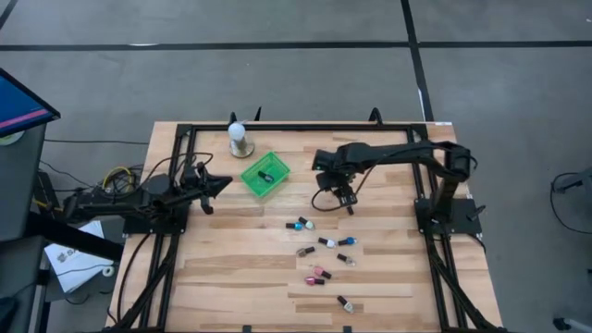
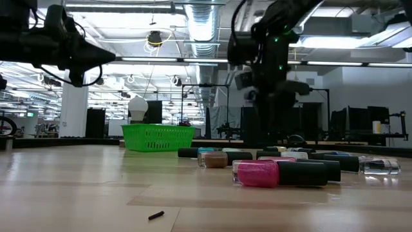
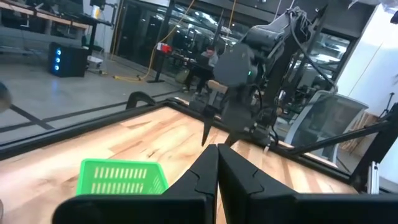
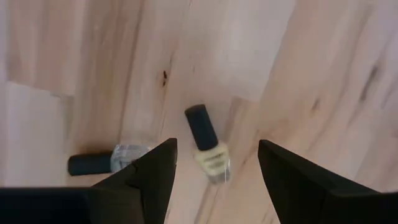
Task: Pick & Place Nail Polish
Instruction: Put the light yellow nail polish bottle into the green bin
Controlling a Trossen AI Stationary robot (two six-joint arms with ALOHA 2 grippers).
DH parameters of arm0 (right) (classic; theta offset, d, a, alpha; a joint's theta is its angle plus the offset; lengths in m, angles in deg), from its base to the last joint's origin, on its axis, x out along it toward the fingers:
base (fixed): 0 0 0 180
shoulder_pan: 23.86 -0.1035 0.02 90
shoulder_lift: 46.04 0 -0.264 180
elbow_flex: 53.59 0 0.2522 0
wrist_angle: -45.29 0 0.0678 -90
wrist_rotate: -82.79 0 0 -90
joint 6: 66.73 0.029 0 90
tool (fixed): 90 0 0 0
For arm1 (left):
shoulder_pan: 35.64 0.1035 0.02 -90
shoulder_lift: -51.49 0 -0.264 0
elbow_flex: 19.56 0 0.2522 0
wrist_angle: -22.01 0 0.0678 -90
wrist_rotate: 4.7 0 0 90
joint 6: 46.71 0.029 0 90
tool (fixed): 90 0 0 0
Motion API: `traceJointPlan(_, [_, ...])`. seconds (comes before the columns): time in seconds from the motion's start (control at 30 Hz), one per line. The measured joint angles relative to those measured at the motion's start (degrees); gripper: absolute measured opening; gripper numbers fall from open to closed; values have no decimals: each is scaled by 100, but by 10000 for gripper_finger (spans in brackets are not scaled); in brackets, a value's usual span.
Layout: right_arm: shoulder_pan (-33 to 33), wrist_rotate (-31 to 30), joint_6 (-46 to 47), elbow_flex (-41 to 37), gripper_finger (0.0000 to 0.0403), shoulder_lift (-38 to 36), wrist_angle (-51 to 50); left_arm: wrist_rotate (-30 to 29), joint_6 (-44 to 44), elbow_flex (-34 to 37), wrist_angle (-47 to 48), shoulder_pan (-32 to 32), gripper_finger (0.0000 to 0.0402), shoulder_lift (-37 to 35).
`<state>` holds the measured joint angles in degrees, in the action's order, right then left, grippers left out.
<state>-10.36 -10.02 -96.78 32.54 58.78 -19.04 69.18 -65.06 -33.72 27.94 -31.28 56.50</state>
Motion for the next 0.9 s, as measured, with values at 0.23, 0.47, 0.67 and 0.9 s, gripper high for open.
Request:
traceJointPlan(0.23, [-40,-14,-10,1,204,624,25,-7,7,2,-14,0,1,86])
traceJointPlan(0.47, [-49,-220,97,-4,152,852,31,-13,-5,2,-3,0,1,237])
traceJointPlan(0.67, [-45,-174,98,-96,52,854,158,-13,-9,2,-5,0,1,273])
traceJointPlan(0.9, [-42,-181,244,-91,42,794,240,-13,-8,3,-9,0,1,273])
